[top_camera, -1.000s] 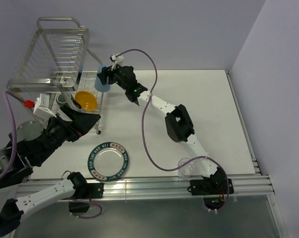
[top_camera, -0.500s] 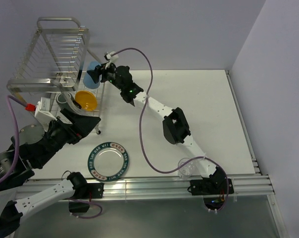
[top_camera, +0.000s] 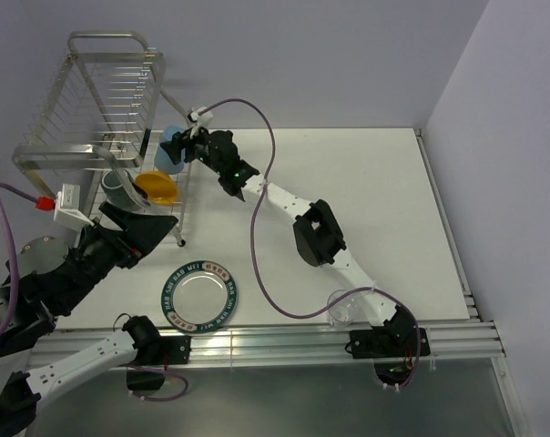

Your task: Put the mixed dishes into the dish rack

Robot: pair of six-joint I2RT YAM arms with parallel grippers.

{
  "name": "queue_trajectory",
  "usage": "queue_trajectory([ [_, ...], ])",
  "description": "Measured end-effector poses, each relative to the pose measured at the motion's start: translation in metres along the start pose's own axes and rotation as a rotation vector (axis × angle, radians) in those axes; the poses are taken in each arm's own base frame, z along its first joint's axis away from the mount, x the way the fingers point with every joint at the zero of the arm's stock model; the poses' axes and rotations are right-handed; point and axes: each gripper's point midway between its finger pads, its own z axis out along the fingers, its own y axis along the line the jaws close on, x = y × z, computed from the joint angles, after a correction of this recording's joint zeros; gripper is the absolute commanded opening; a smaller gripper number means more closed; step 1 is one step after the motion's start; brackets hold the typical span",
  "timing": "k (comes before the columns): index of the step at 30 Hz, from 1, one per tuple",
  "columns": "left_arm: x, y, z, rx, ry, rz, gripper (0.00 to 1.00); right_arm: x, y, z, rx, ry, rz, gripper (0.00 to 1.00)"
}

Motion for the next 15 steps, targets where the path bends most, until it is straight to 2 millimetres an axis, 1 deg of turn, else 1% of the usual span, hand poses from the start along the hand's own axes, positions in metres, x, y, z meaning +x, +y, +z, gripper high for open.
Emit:
queue_trajectory([
  [15,-0.001,0.000,-0.002,0.002,-0.004,-0.007,0.87,0.018,-0.008,0.000,0.028,0.027,-0.050,0.00],
])
